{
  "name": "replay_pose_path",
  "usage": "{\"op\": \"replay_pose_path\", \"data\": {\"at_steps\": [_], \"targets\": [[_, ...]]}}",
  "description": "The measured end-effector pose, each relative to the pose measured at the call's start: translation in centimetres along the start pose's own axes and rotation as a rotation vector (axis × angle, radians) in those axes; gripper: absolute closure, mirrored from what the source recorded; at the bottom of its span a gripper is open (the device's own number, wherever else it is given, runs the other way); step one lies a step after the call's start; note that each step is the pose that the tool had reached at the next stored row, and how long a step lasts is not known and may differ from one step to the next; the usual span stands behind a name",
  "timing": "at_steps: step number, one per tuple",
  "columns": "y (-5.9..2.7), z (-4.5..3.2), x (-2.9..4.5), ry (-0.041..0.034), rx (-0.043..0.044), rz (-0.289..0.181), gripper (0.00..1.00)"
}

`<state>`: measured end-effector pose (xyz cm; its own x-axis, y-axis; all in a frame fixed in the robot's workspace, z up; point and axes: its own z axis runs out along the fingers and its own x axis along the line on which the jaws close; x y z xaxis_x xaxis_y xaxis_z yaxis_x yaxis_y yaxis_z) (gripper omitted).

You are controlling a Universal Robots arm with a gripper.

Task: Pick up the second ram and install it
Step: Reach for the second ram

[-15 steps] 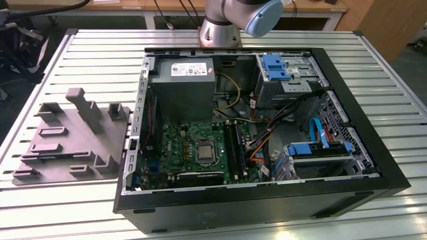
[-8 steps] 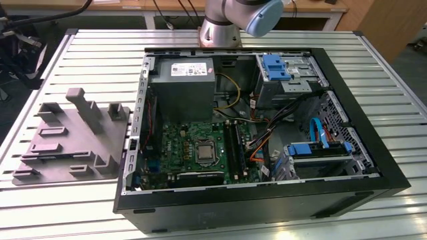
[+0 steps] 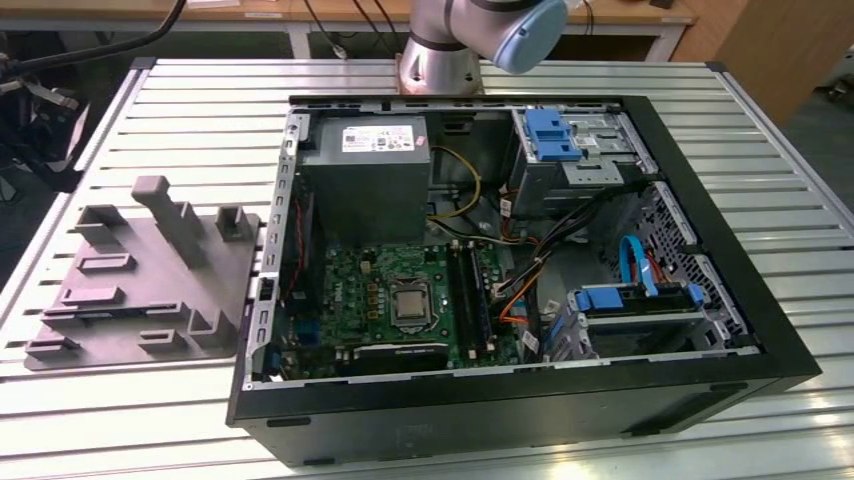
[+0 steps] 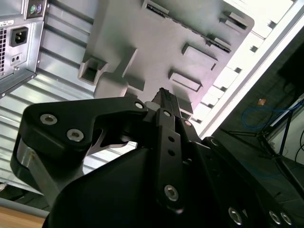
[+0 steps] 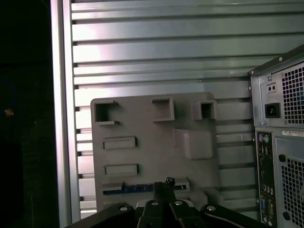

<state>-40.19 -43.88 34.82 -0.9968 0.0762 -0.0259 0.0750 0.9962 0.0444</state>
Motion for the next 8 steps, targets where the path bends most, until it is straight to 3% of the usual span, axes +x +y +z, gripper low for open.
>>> {"op": "replay_pose_path", "data": {"at_steps": [8], "targets": [[-0.96,0.57,0.05,-0.0001,-0.0001,0.0,0.9]]}}
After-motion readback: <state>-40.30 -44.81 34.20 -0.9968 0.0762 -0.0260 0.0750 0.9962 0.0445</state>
